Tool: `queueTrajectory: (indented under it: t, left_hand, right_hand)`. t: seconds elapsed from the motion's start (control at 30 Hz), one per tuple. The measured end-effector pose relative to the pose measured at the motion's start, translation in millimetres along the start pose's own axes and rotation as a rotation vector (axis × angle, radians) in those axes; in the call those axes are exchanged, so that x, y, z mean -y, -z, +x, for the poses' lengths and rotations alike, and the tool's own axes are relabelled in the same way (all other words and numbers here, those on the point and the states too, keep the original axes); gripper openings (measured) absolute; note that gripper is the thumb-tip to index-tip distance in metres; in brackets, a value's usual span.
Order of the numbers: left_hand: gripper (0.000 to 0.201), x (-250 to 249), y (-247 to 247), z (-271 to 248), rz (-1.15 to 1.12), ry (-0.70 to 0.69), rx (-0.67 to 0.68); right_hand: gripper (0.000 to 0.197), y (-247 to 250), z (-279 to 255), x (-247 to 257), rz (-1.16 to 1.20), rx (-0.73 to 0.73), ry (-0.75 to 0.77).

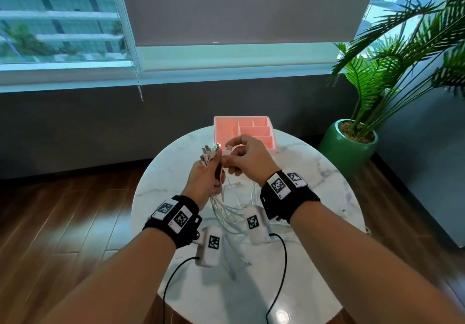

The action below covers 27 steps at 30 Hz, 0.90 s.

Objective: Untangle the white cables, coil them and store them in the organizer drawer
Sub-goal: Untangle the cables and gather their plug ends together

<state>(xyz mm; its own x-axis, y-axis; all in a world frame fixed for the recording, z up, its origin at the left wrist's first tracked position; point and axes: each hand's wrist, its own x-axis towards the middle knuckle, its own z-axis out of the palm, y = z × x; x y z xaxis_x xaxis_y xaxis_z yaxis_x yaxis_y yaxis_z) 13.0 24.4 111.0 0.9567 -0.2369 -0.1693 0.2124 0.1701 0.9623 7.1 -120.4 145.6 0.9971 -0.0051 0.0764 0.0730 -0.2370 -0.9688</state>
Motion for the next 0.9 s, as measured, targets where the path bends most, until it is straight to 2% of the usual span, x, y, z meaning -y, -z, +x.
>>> queueTrajectory:
  t: [0.2, 0.33, 0.43, 0.53, 0.63, 0.67, 0.77, 0.9]
  left_hand:
    - [0.047, 5.3, 1.7, -5.8, -0.095, 0.065, -0.054]
    - [0.049, 6.7, 4.4, -8.2, -0.101, 0.051, -0.105]
    - [0.048, 5.3, 3.9, -7.2, -0.110, 0.019, -0.153]
    - [0.045, 3.2, 5.2, -2.8, -0.156, 0.003, -0.231]
    - [0.049, 1.5, 7.0, 0.8, -0.206, 0.004, -0.275]
    - [0.048, 0.8, 8.0, 2.0, -0.239, 0.011, -0.289]
    - [0.043, -1.4, 11.1, 5.7, -0.384, 0.033, -0.307]
    - [0.050, -7.2, 20.3, 10.2, -0.437, 0.030, -0.333]
  right_hand:
    - [0.034, -17.9, 5.5, -12.5, -0.200, -0.006, 0.086]
    - [0.049, -28.3, 2.0, -19.3, -0.211, -0.009, 0.009]
    - [0.044, -38.0, -3.8, -23.2, -0.078, 0.074, -0.130]
    - [0.031, -48.1, -16.4, -29.7, 0.031, 0.159, -0.170]
    - [0.027, -50.4, -30.7, -43.6, 0.177, 0.285, -0.226]
    - [0.027, -48.8, -33.8, -49.2, 0.142, 0.330, -0.235]
    - [0.023, -39.9, -39.7, -62.8, -0.255, 0.431, -0.206]
    - [0.031, -21.1, -42.9, -77.5, -0.670, 0.440, -0.107]
